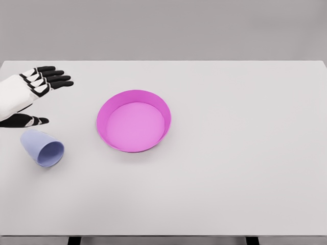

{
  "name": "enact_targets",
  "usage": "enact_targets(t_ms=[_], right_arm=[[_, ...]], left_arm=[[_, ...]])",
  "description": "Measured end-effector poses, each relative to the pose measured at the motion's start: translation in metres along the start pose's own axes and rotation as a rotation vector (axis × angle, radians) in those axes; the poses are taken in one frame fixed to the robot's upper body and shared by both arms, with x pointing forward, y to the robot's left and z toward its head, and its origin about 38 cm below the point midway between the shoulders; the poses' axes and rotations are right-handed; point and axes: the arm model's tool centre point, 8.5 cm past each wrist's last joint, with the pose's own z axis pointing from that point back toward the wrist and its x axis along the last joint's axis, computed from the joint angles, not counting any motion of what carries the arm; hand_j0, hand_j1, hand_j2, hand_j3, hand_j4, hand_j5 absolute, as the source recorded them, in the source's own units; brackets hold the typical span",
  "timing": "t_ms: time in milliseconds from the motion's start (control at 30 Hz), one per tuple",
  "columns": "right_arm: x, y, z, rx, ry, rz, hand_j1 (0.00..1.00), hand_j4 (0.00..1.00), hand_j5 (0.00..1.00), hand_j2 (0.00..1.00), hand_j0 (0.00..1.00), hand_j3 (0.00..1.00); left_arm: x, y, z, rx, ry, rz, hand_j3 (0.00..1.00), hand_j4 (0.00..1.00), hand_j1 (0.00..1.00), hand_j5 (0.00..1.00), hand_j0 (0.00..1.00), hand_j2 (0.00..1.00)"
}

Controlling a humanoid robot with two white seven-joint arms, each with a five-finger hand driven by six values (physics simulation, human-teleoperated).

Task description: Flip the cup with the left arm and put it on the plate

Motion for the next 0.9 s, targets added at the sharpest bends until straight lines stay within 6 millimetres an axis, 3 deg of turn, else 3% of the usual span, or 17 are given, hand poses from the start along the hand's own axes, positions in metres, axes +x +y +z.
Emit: enact_targets(t_ms=[367,633,900], right_arm=[[0.0,0.0,0.0,0.0,0.0,0.0,1.0,1.0,1.0,1.0,1.0,1.0],[0.0,0.0,0.0,0.0,0.0,0.0,1.0,1.0,1.0,1.0,1.0,1.0],[0.0,0.0,0.0,0.0,0.0,0.0,1.0,1.0,1.0,1.0,1.0,1.0]], left_arm=[[0.001,0.002,0.0,-0.019,-0.007,-0.035,1.0,1.0,1.0,1.0,1.0,1.0],[-0.003,0.019,0.028,-0.206,0.021,0.083,1.0,1.0,1.0,1.0,1.0,1.0],[0.002,-0.003,0.04,-0.335,0.027,0.159,1.0,1.0,1.0,1.0,1.0,1.0]])
